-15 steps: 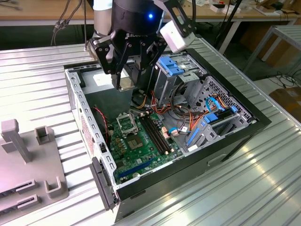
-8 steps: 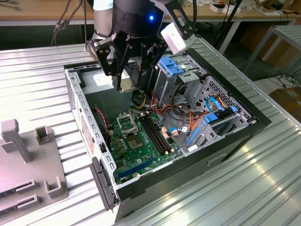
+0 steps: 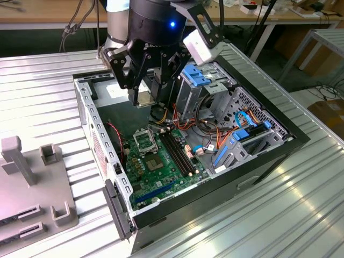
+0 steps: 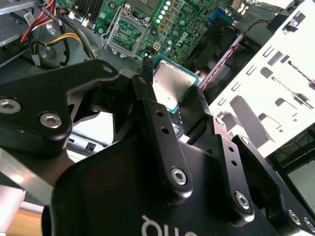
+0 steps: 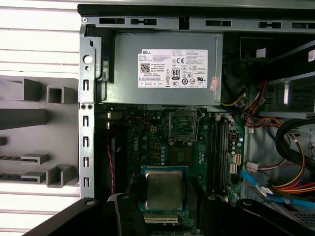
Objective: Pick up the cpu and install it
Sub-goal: 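Place the cpu into insertion slot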
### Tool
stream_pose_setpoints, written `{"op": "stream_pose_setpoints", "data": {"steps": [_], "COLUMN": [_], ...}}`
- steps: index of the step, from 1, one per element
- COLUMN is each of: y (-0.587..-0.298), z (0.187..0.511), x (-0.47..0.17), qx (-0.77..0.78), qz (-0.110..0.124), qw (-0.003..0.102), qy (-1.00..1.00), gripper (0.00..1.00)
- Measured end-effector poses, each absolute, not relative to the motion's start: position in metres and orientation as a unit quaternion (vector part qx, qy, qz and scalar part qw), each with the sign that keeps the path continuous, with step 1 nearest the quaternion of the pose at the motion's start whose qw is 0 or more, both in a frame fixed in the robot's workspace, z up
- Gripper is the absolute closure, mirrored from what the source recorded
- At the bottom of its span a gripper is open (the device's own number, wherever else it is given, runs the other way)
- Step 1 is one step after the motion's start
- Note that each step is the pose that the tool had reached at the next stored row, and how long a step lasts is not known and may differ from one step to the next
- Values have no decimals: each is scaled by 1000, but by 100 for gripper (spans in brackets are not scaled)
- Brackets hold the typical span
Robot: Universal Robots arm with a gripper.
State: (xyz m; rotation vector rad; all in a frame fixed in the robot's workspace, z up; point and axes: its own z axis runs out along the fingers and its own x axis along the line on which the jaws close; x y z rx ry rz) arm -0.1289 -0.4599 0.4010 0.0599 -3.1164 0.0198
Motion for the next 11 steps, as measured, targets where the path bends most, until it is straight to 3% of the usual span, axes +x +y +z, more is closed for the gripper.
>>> {"op": "stream_pose_setpoints", "data": {"steps": [11], "y": [-461], "z": [400], "x": [-129], "qx": [19], "qz": [6], "qw": [12], "qy": [-1000], "gripper": [53]}}
